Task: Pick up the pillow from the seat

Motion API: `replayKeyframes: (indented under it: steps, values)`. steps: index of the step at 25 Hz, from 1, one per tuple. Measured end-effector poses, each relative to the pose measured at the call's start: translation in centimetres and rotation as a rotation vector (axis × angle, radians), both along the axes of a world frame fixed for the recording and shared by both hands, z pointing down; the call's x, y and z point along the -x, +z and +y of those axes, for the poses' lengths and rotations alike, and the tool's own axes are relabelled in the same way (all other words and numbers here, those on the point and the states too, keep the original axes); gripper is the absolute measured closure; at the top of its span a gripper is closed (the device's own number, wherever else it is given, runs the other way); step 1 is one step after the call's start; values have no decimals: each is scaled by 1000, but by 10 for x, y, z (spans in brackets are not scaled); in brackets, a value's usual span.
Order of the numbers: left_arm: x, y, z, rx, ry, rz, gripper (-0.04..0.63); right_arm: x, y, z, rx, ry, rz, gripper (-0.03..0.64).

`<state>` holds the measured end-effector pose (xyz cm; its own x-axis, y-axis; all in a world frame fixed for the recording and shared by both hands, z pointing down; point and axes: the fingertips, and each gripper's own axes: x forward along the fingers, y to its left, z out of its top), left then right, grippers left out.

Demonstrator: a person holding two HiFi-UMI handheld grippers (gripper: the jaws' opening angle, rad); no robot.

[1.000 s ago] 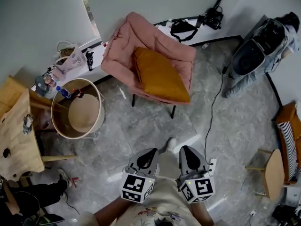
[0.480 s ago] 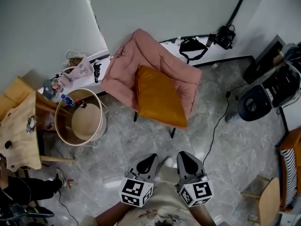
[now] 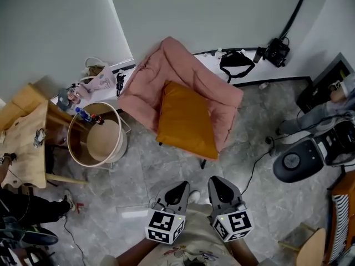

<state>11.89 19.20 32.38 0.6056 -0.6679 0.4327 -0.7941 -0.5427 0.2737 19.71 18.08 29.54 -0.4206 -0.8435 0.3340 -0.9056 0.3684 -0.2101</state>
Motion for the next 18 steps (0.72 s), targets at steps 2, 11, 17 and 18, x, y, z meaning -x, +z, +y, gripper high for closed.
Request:
replayKeyframes:
  steps: [2,11,17,18]
  values:
    - [-4,2,-2,9,-1,-14,589,-7,4,-3,6,-1,-11,594]
    - [31,18,-24,81,-102,-70,589,6,25,-31,63,-43,-57,594]
    - [44,28,-47,111,-100,-63,590,22,25,-64,75,-63,-32,592]
    - [47,28,-54,111,-102,-60,589,24,24,-71,76,-64,-28,591]
